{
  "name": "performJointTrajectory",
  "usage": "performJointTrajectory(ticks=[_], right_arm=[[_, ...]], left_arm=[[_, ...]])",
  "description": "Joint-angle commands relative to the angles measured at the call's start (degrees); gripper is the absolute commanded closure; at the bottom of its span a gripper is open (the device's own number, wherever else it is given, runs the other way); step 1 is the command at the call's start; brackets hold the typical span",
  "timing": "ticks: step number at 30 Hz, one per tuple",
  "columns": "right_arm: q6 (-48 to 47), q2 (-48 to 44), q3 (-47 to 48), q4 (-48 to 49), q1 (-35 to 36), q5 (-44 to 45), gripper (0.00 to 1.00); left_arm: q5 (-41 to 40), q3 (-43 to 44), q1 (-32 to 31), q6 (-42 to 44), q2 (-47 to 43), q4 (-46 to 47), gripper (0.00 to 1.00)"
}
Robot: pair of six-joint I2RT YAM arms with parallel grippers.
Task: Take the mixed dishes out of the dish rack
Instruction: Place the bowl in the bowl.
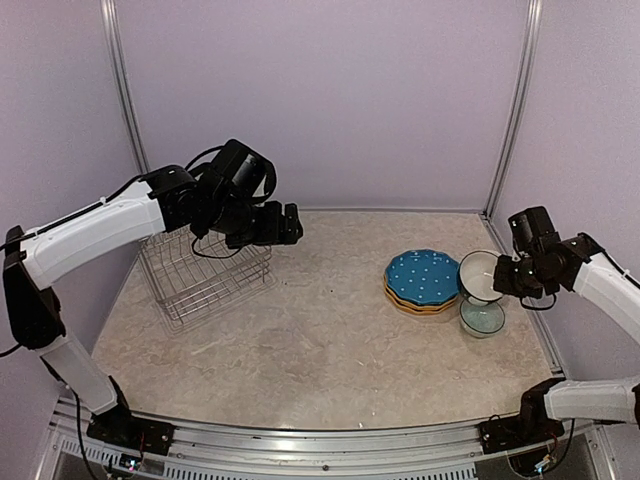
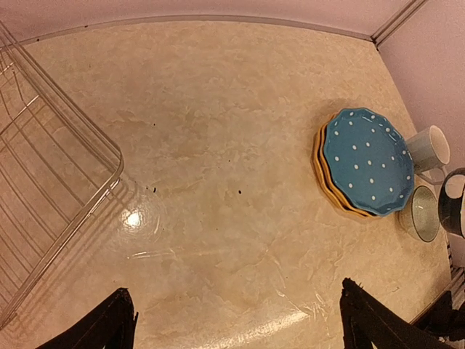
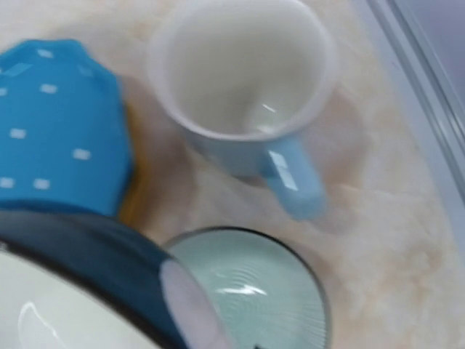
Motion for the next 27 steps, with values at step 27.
performJointTrajectory(ticks=[27], right_arm=[[4.8, 6.1, -8.3, 3.5, -9.9, -1.6, 0.93]], left_arm=[[-4.9, -6.6, 0.2, 2.6, -13.4, 5.2, 0.05]])
